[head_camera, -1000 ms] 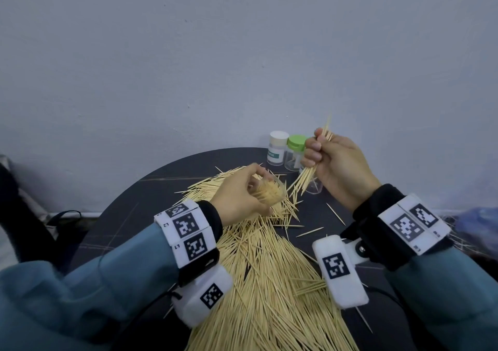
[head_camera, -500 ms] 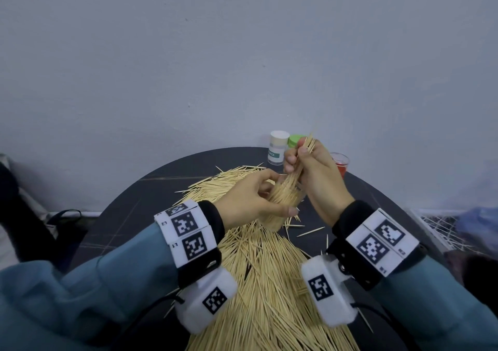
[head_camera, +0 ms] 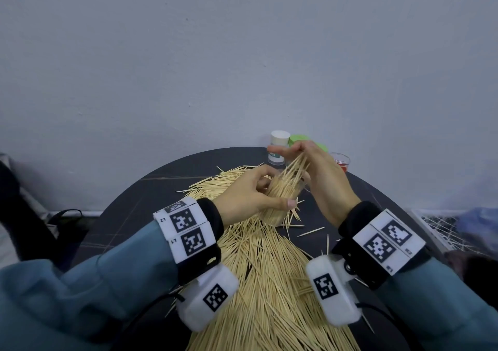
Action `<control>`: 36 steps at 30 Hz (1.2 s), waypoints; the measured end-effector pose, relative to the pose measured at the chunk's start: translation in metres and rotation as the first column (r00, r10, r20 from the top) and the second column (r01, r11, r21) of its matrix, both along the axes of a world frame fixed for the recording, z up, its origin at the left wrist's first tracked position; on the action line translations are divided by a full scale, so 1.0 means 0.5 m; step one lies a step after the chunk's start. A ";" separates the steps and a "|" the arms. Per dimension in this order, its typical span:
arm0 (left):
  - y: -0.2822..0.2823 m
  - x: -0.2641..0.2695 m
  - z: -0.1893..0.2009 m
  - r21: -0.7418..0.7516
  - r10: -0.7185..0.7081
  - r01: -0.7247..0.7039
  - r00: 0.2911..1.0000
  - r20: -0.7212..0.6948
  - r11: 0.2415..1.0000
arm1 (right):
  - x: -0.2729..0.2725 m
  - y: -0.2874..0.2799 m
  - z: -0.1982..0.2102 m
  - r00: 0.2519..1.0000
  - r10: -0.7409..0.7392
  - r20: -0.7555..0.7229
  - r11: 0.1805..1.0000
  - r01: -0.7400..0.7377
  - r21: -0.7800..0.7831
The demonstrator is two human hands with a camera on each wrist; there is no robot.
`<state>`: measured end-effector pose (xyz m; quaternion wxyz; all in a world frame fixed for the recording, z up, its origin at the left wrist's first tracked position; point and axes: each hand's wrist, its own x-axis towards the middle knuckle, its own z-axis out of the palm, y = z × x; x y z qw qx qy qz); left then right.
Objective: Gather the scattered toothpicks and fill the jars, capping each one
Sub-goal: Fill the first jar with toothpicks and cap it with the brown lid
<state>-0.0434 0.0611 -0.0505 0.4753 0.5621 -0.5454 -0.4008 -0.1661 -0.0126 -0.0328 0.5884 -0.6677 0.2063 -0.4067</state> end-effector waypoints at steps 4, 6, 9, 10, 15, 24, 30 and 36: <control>0.000 -0.004 -0.003 0.008 -0.023 0.022 0.999 0.031 1.000 | -0.001 0.006 -0.004 1.000 -0.013 0.007 1.000 0.013 -0.008; 0.000 -0.004 -0.004 0.007 -0.024 0.024 0.999 0.035 1.000 | 0.000 0.010 -0.010 0.999 -0.010 -0.031 1.000 0.009 -0.028; -0.001 0.000 -0.004 0.005 -0.021 0.020 1.000 0.021 1.000 | 0.004 0.012 -0.015 0.989 -0.029 -0.148 0.995 0.015 -0.095; -0.001 0.001 -0.005 0.000 -0.021 0.021 0.999 0.024 1.000 | 0.004 0.013 -0.015 0.981 -0.039 -0.190 0.993 0.018 -0.113; -0.003 -0.004 -0.010 -0.003 -0.086 0.086 0.993 0.086 0.996 | 0.000 0.012 -0.011 0.926 -0.099 -0.364 0.986 0.044 -0.158; -0.002 0.011 -0.001 -0.004 -0.004 0.004 0.999 0.033 1.000 | -0.001 0.003 -0.019 0.881 -0.035 -0.472 0.988 -0.041 -0.150; -0.005 0.004 -0.009 0.062 -0.030 0.027 0.998 0.046 0.998 | -0.009 0.001 -0.025 0.847 -0.086 -0.524 0.980 -0.023 -0.199; -0.007 0.026 -0.003 0.052 0.110 -0.110 0.994 0.000 0.993 | -0.014 0.018 -0.006 0.870 0.019 -0.493 0.983 -0.106 -0.148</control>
